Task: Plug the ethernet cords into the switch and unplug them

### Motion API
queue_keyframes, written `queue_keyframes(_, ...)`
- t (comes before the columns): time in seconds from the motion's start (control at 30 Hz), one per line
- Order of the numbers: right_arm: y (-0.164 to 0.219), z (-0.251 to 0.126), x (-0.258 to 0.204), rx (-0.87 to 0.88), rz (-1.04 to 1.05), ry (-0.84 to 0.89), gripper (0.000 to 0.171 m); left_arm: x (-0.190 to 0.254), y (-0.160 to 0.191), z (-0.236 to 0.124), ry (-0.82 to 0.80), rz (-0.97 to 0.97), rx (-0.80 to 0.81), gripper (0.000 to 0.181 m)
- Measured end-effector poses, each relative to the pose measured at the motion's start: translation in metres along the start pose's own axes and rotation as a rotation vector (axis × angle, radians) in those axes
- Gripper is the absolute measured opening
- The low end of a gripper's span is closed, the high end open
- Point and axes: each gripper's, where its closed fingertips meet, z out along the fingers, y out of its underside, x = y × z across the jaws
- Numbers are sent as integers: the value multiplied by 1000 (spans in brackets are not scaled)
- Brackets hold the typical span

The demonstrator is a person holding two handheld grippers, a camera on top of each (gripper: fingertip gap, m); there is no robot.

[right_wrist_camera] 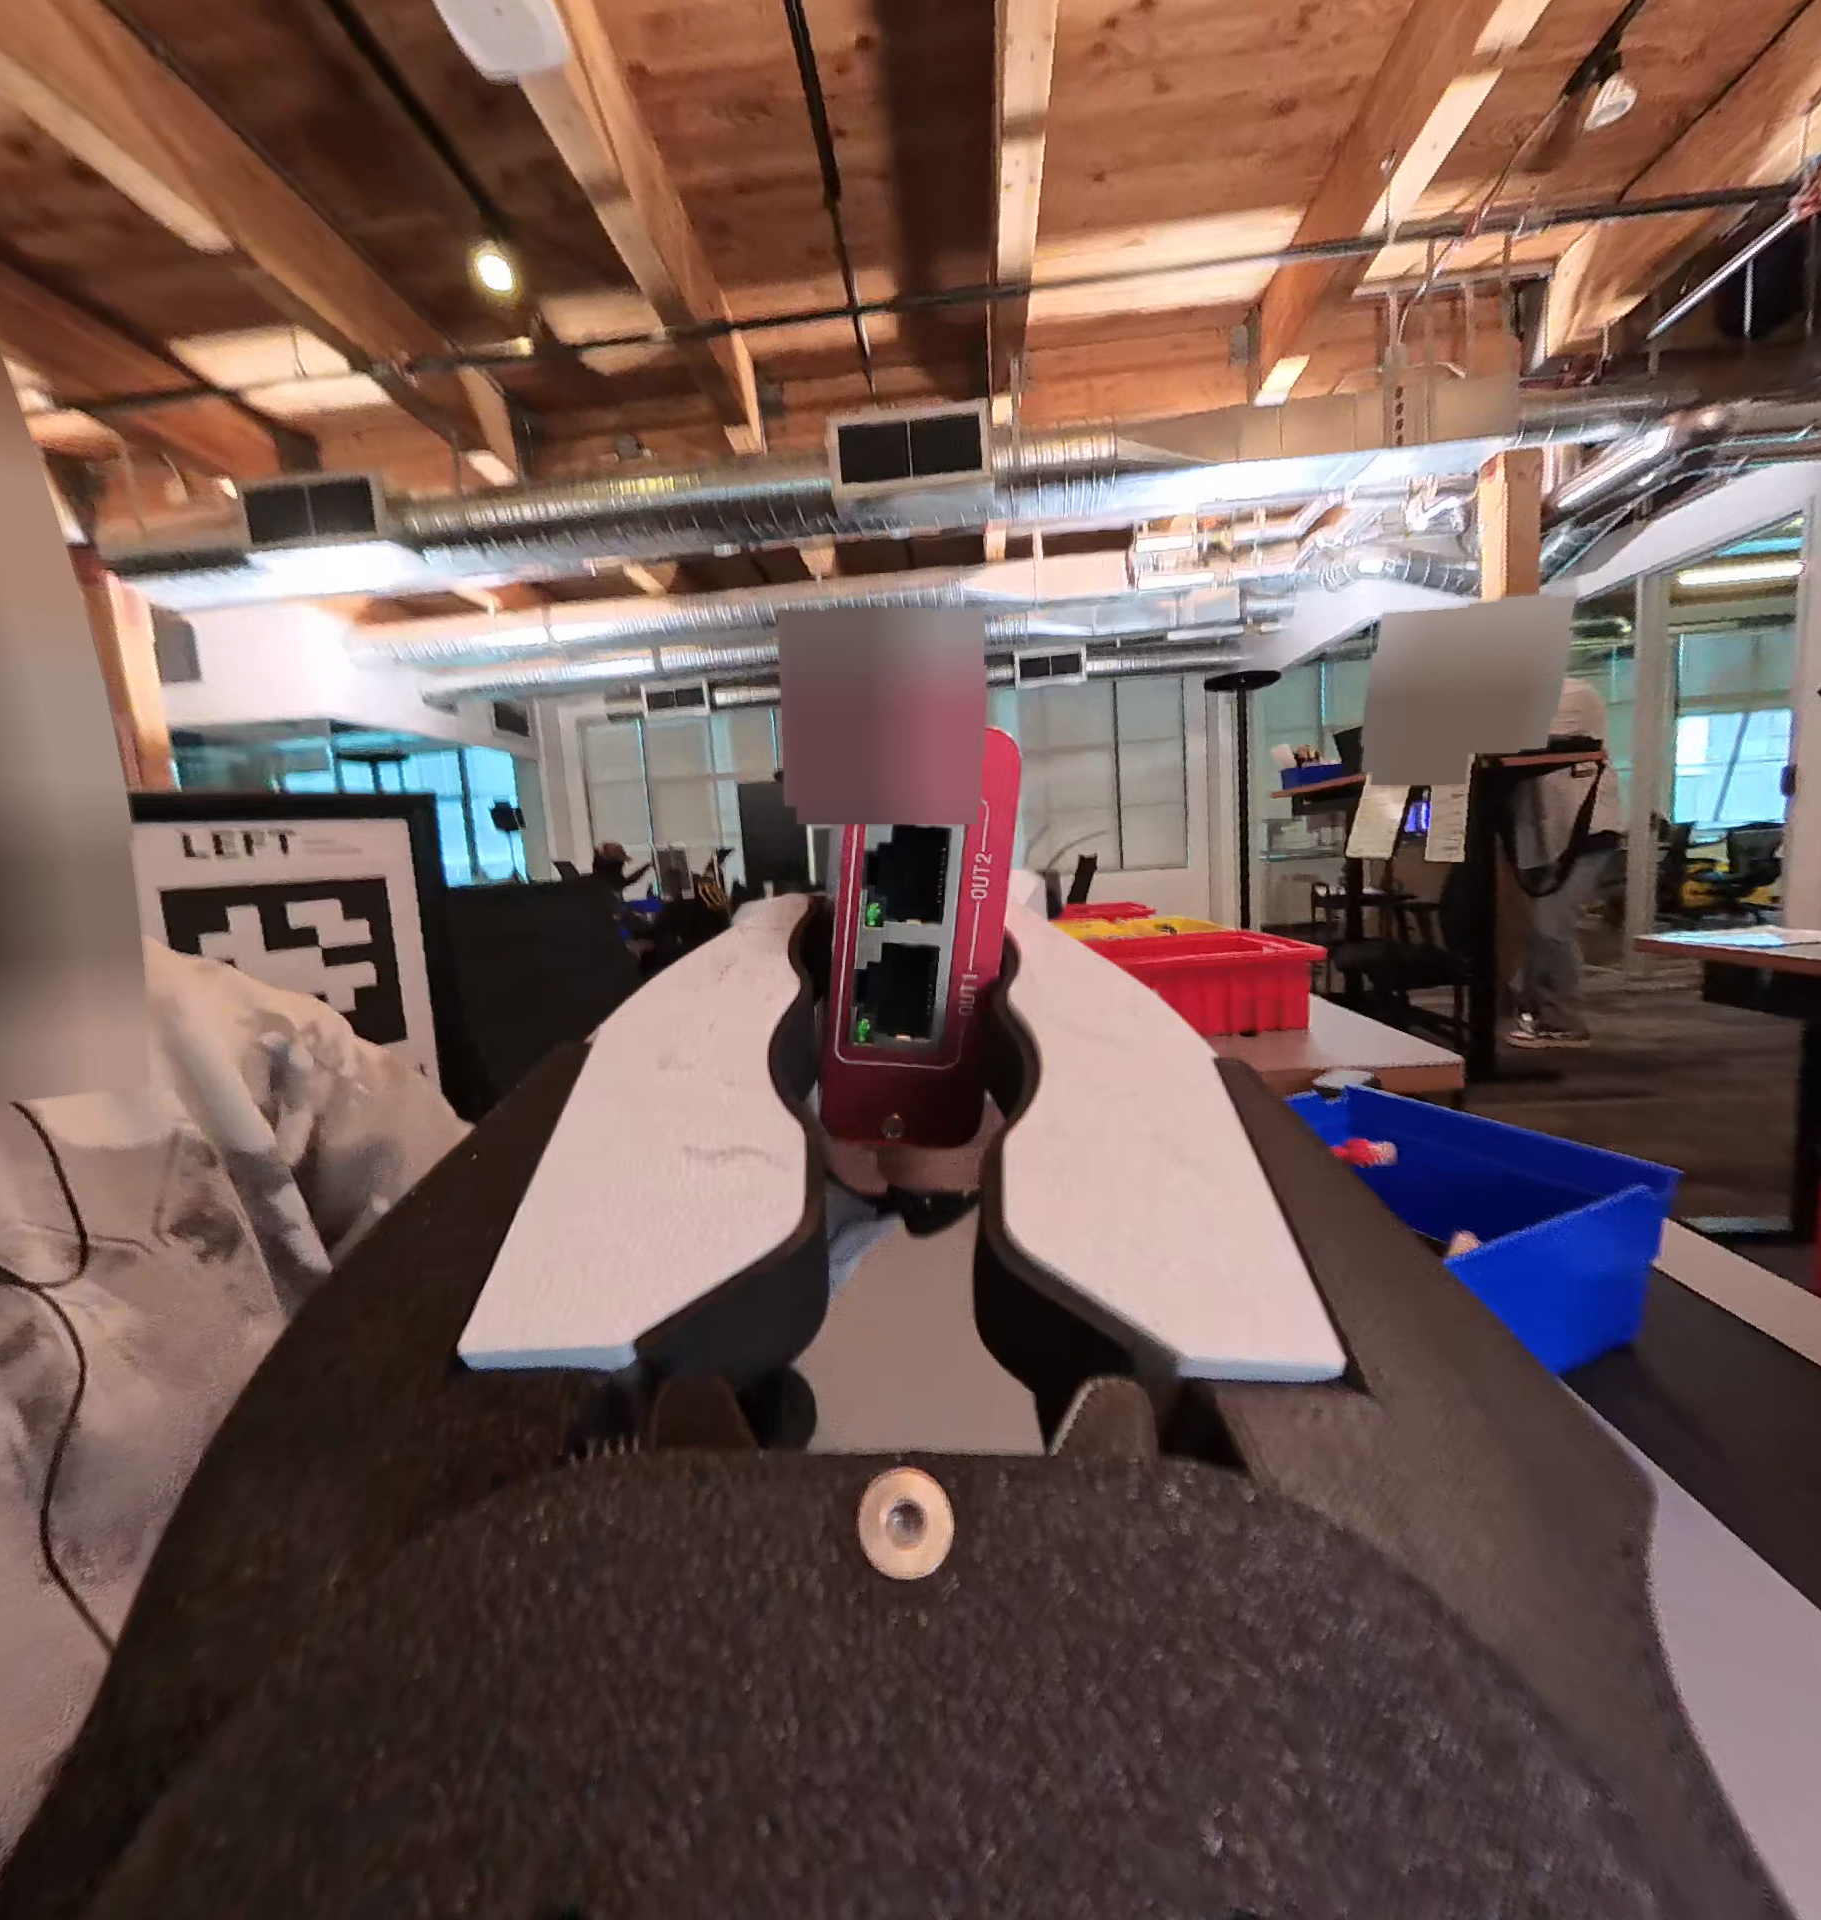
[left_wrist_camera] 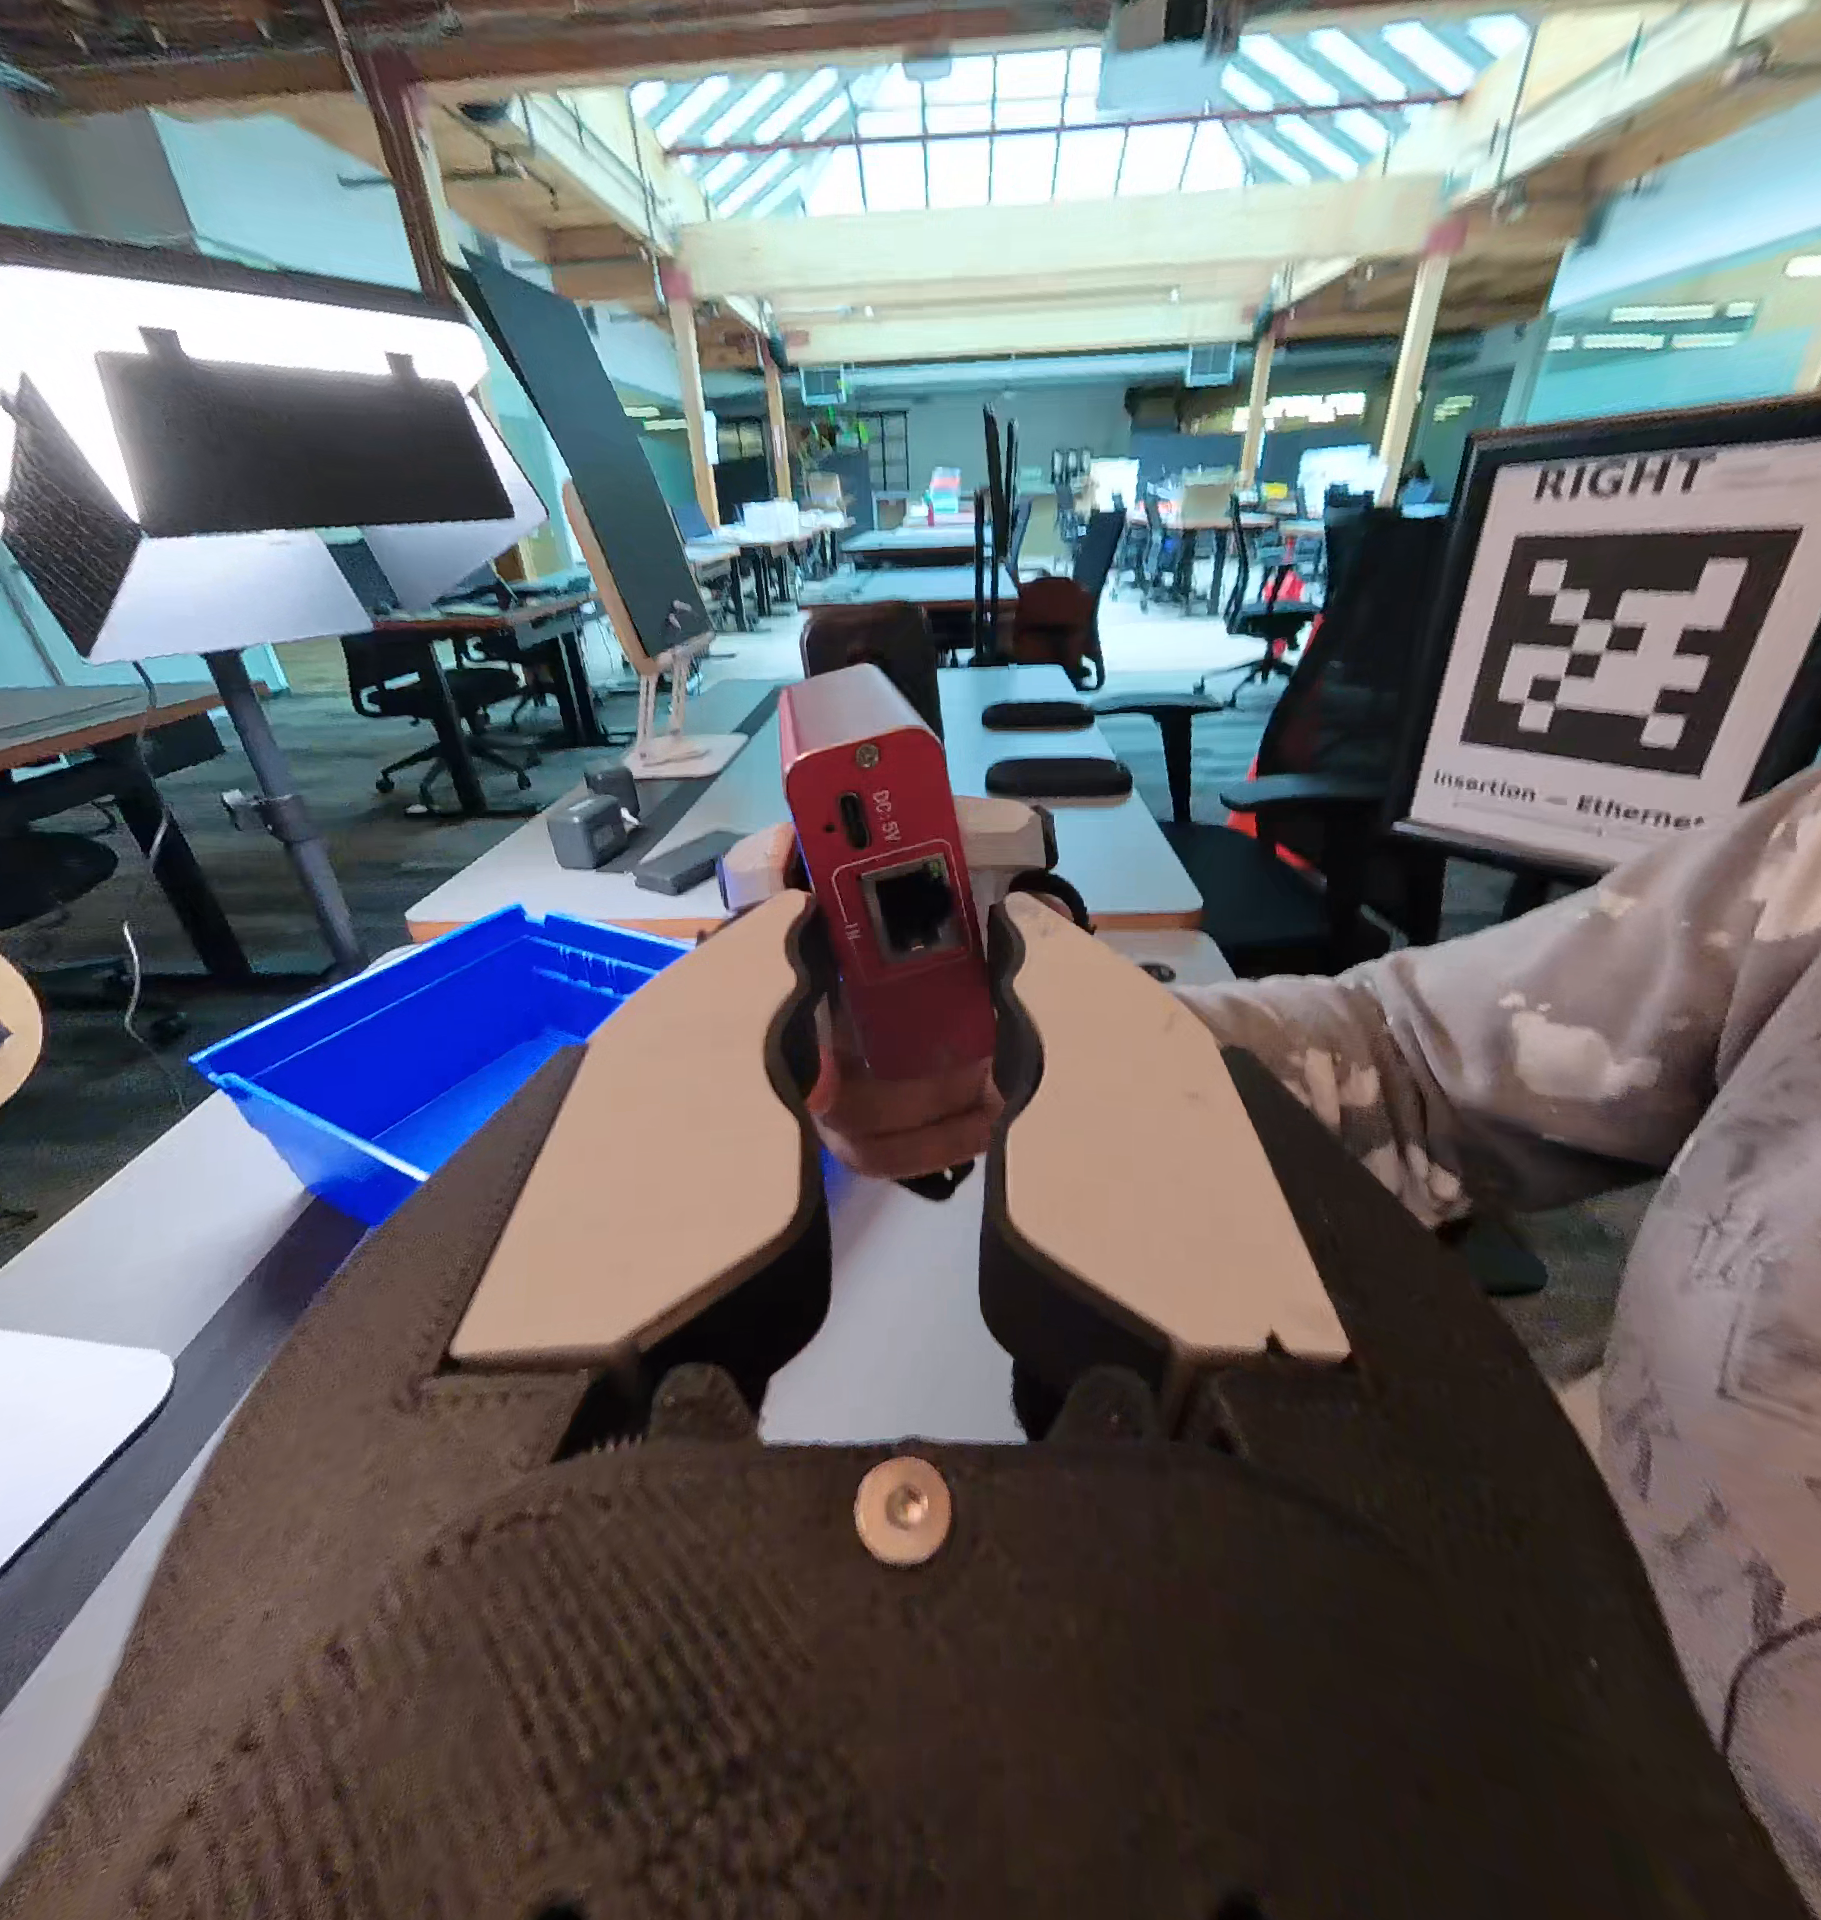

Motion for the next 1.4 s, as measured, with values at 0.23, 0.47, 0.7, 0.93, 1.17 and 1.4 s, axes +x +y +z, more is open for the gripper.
queue_keyframes(0.23,25,-1,-4,-253,-156,16,29,6,11,-11,14,119,-152,27)
queue_keyframes(0.47,33,1,-16,-317,-219,-33,28,19,9,-16,64,145,-177,27)
queue_keyframes(0.7,38,-1,-31,-348,94,-186,27,37,11,-24,107,276,-207,51)
queue_keyframes(0.93,56,3,-20,-411,537,-169,26,20,29,-32,-30,457,-355,73)
queue_keyframes(1.17,73,6,-16,-444,672,-168,26,10,35,-31,-112,580,-409,76)
queue_keyframes(1.4,81,10,-22,-459,756,-200,26,17,49,-29,-51,582,-460,73)
